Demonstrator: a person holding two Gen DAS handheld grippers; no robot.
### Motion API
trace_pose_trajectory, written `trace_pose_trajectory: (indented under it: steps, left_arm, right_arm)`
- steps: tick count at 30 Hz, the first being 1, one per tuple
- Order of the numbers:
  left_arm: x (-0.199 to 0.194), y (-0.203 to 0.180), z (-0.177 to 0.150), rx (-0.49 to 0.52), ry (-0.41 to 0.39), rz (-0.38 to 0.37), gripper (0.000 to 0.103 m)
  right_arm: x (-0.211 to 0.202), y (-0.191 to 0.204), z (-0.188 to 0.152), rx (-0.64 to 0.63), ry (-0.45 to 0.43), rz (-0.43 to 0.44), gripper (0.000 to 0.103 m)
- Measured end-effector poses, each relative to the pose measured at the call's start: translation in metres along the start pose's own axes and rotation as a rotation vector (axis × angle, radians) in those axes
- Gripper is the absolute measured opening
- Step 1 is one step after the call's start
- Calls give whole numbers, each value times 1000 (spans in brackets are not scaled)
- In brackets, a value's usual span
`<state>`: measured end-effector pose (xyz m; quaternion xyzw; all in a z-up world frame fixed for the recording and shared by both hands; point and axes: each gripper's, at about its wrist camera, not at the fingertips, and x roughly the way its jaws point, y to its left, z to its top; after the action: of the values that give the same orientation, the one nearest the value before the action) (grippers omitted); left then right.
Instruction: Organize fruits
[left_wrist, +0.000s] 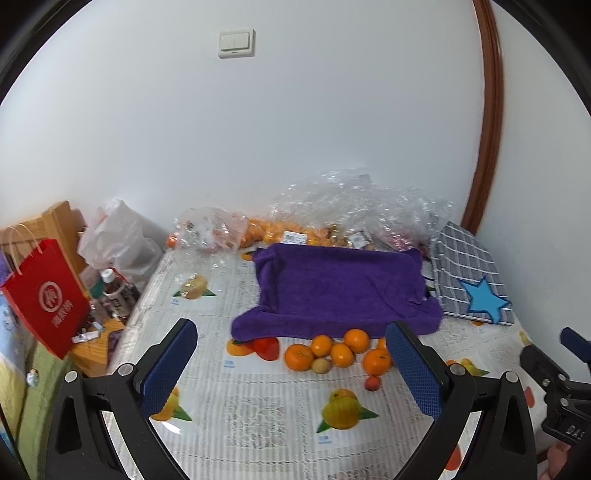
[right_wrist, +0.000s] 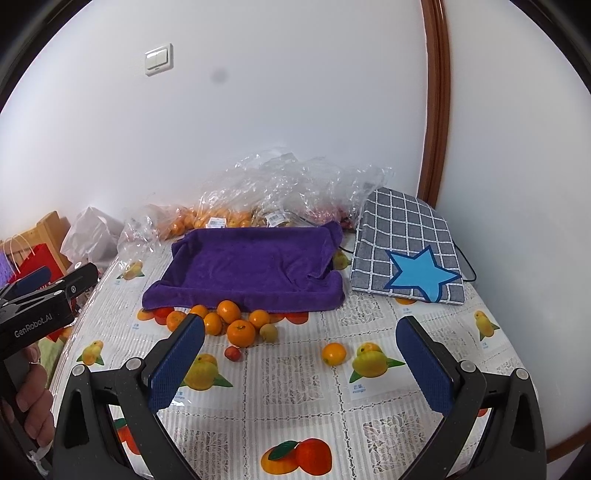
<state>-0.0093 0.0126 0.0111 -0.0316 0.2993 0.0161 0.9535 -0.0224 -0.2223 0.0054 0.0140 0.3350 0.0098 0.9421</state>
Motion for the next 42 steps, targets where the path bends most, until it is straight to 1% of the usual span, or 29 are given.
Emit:
trace_pose_trajectory:
  steps: [3, 5, 17, 30, 42]
  left_arm:
    - [1, 2, 0, -14, 13, -57, 103]
    - [2, 0, -1, -15, 14, -69, 103]
    - [1, -2, -3, -13, 6, -66, 103]
    - [1, 0, -3, -19, 6, -68, 103]
    - [22, 18, -7, -34, 24, -61, 103]
  right_arm:
    - [-1, -1, 1, 0, -3, 0, 102]
    - [-2, -1, 1, 0, -7, 2, 102]
    - [-9, -1, 0, -2, -27, -2, 102]
    - [-5, -3, -2, 8, -37, -23, 102]
    - [12, 6, -5, -18, -27, -7, 101]
